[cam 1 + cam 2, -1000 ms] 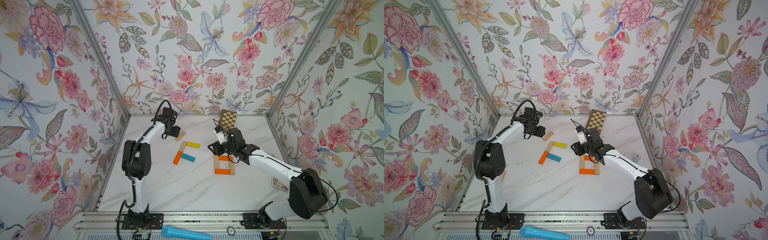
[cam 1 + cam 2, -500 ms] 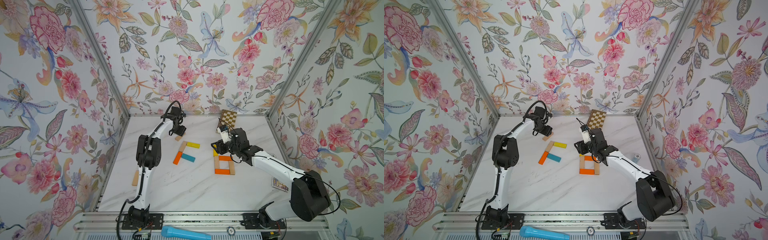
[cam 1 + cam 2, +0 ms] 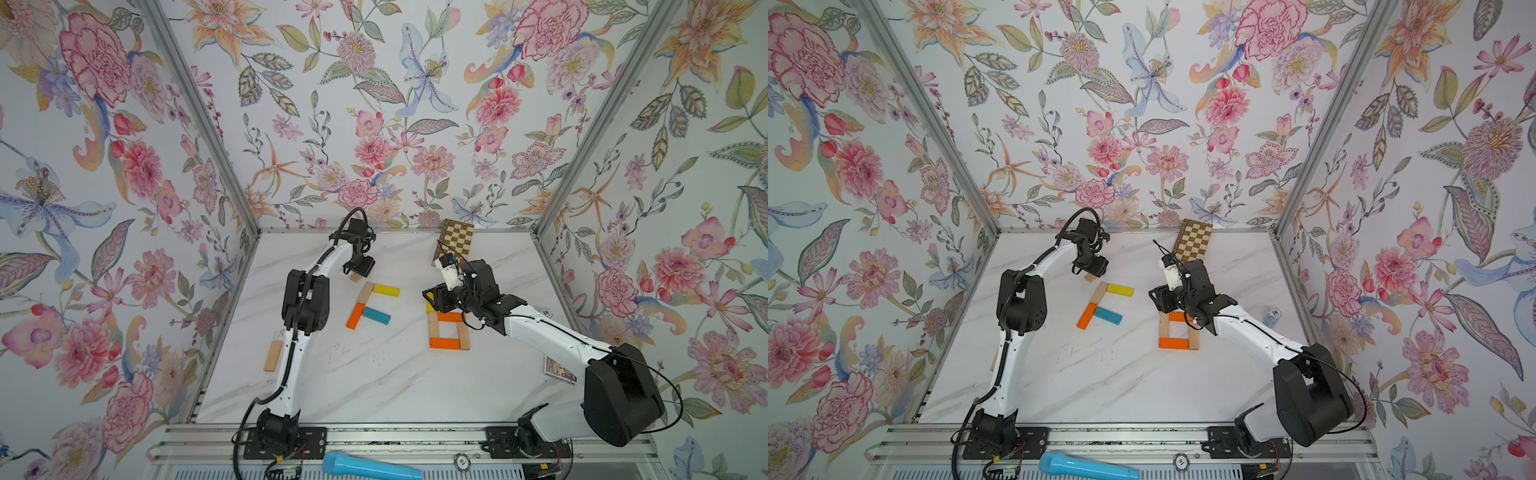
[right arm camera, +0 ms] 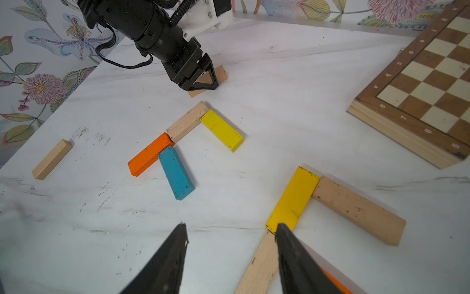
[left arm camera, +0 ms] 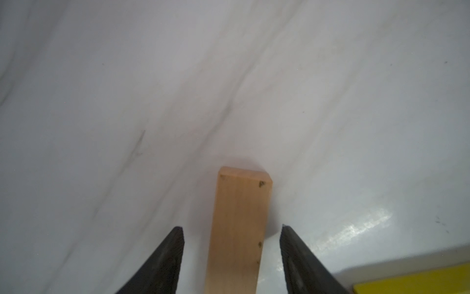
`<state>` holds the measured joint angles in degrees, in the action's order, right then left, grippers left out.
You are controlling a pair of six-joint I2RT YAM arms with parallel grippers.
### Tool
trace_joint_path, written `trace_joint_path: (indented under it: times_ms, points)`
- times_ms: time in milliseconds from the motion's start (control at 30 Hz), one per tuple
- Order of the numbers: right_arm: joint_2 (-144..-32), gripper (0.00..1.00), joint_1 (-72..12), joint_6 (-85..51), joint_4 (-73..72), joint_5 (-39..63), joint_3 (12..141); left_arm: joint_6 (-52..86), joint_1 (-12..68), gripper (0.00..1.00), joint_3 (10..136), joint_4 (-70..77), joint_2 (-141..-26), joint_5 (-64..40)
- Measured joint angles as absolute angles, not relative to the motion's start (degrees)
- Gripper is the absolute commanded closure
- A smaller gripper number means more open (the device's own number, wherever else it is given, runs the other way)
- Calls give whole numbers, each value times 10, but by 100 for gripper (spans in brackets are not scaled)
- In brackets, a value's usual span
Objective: Assemble the number 6 with building blocks
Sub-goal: Pick up the building block from the center of the board, then assemble the building block at the center of the board.
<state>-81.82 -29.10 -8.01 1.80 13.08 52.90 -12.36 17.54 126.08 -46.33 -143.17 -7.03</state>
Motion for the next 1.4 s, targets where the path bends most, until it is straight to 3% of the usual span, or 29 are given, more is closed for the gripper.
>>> trace_joint_path:
  times_ms: [233,467,767,1000,1400]
  points:
    - [-807,42,-292,-80,18,131,529,-123,175,64,1263,-489,-1433,-70]
    - [-806,42,-296,-80,18,131,529,-109,173,73,1229,-477,-1416,-70]
    - [-793,42,-306,-80,11,129,528,-58,133,73,1100,-460,-1322,-68]
    - [-780,42,-307,-88,-10,109,513,1,125,71,954,-442,-1167,-58]
    - [-751,42,-304,-136,-37,42,476,130,305,70,662,-399,-889,-56]
